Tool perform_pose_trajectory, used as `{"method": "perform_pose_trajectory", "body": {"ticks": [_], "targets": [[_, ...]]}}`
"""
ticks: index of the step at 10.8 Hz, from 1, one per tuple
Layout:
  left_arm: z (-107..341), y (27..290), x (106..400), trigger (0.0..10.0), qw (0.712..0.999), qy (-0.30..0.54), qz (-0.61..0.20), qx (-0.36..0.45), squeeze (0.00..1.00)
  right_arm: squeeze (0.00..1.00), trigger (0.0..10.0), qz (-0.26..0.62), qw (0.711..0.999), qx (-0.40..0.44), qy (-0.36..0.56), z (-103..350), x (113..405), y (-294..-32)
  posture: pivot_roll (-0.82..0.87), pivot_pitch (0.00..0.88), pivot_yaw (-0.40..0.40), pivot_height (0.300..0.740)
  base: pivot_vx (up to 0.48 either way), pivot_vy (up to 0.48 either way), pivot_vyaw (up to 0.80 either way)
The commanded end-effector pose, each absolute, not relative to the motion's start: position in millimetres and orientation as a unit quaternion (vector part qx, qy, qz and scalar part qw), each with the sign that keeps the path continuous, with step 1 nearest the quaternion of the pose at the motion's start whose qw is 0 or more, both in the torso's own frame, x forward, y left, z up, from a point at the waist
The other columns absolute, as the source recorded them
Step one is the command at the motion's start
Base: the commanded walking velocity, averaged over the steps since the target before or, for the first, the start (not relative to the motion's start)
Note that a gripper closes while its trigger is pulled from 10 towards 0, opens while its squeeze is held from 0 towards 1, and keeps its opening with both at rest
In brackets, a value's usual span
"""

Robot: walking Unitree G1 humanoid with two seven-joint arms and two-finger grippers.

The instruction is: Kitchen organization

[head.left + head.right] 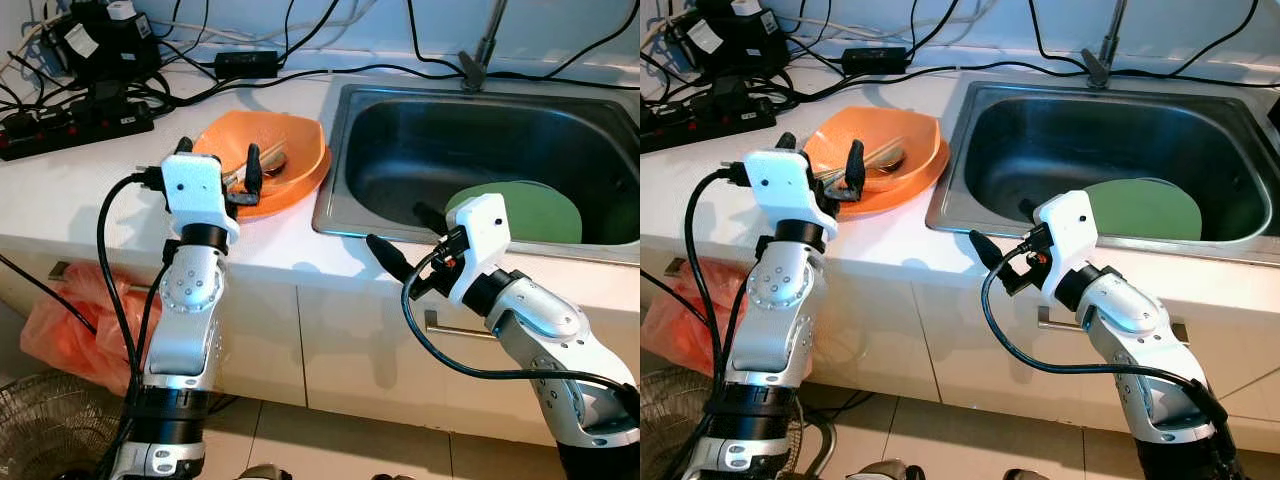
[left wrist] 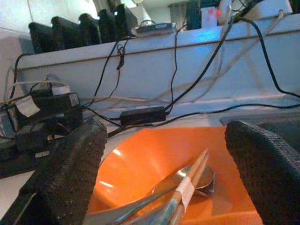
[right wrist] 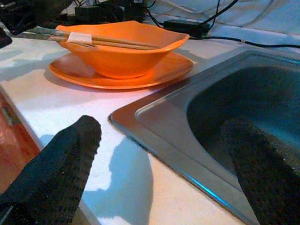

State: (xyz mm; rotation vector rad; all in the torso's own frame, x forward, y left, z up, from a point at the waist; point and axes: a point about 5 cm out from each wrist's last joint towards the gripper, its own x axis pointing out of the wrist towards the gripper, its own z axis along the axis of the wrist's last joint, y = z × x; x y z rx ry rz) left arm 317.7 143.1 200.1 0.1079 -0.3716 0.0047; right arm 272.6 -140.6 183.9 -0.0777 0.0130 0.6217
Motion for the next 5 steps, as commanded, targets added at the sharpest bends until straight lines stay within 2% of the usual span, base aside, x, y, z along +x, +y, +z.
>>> {"method": "perform_pose_trajectory", "body": {"ticks": [1,5], "targets": [[206,144,313,10.0,0.978,-0.197,-0.008,0.070,0.00,0.00,10.0,0.298,0.953,-0.046,-0.008,190,275,-142,0.02,0.083,0.050,0.740,0.000,0.000,0.00],[205,163,283,10.0,0.975,-0.185,-0.033,0.117,0.00,0.00,10.0,0.300,0.953,-0.046,-0.007,189,276,-141,0.05,0.076,0.050,0.740,0.000,0.000,0.00]]}}
